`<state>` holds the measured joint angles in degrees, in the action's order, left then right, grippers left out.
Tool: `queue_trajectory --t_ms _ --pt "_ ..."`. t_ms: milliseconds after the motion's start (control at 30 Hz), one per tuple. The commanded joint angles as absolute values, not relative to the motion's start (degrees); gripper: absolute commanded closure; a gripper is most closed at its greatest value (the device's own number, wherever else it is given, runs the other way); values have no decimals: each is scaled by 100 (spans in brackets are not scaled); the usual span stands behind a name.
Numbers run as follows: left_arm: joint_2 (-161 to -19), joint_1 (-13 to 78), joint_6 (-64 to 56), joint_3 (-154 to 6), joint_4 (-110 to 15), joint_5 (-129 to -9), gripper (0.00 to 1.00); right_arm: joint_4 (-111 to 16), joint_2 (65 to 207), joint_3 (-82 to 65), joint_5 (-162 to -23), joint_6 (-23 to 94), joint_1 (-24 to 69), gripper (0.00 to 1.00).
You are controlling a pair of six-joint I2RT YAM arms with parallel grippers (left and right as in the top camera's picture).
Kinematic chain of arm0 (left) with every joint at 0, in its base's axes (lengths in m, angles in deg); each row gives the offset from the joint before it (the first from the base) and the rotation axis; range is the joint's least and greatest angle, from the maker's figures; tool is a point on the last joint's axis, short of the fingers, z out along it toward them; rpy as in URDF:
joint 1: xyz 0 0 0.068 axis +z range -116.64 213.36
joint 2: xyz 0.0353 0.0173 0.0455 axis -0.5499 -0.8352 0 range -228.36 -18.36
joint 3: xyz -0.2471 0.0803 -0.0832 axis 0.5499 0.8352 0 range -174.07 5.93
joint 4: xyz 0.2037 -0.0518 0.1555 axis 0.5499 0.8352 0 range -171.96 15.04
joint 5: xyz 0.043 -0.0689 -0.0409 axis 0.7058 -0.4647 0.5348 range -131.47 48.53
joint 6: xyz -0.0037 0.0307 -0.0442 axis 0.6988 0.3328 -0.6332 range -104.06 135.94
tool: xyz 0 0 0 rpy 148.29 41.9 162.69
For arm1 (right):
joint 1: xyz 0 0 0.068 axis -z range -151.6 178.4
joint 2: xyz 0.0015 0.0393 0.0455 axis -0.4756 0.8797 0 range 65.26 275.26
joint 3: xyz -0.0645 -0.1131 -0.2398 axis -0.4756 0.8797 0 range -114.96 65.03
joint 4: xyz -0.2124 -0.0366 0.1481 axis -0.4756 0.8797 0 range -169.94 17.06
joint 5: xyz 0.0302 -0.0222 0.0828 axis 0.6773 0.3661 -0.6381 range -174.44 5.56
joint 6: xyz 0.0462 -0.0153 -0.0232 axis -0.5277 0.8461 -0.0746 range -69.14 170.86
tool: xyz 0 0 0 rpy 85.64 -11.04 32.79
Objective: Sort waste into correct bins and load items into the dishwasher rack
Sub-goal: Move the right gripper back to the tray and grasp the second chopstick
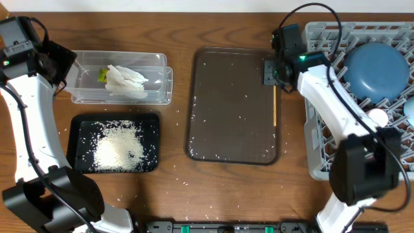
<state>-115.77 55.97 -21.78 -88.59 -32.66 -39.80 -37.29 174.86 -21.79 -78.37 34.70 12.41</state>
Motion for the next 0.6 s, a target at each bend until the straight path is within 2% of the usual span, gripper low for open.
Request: queue_trajectory --t_ms 0,67,500,567 --pt "-11535 5606 -2230 -8890 -3251 -3971 9 -3709 18015 -2118 -7717 3266 1197 41" --pt "-11535 5606 -2230 -8890 -3251 -3971 9 -3733 18240 -2118 -7968 3266 1195 45" --pt "-11535 5606 -2230 -8890 -3251 -3971 9 -3865 18917 -2109 -8167 3264 1182 46" --pt "-11535 5606 -2230 -8890 -3251 -3971 9 -3897 18992 -2098 -8167 3262 1180 55"
